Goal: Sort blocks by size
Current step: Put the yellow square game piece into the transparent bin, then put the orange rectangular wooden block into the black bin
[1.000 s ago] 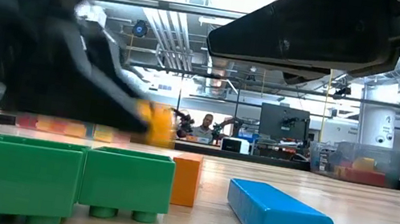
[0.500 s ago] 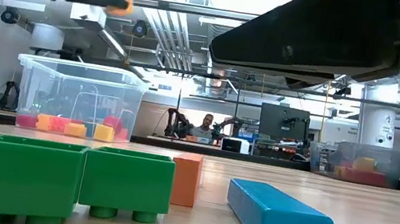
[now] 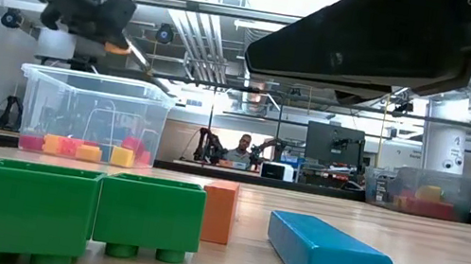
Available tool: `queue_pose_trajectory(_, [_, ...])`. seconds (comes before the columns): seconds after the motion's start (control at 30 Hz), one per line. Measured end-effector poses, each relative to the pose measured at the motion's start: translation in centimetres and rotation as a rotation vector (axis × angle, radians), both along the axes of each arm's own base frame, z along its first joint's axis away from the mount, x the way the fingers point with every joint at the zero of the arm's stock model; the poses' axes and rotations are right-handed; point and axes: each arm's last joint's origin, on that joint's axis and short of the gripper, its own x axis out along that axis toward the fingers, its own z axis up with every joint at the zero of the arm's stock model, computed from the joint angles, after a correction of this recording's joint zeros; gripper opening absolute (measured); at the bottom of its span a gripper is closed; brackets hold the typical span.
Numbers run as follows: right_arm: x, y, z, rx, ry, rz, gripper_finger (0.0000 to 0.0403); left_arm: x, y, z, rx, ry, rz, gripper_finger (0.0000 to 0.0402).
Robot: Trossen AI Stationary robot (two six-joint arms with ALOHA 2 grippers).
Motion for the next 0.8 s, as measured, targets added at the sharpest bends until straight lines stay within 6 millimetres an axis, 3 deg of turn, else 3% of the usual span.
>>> queue_pose_trajectory(0.17, [0.2, -0.2, 0.0, 0.011, -0.001, -0.010, 0.0013, -0.8, 3.6, 1.4, -0.170, 0.085, 0.162, 0.0139])
queue_pose_trajectory(0.37, [0.2, -0.2, 0.0, 0.014, 0.000, -0.006, 0.0013, -0.6, 5.5, 2.0, -0.374, 0.181, 0.092, 0.0163])
queue_pose_trajectory(0.63, [0.2, -0.2, 0.0, 0.053, 0.006, -0.020, 0.0013, -0.4, 5.2, 1.6, -0.372, 0.192, 0.071, 0.0178])
queue_pose_trajectory(0.8, [0.3, -0.4, 0.0, 0.079, 0.011, -0.037, 0.0013, 0.3, 2.3, 0.3, -0.417, 0.134, -0.118, 0.0178])
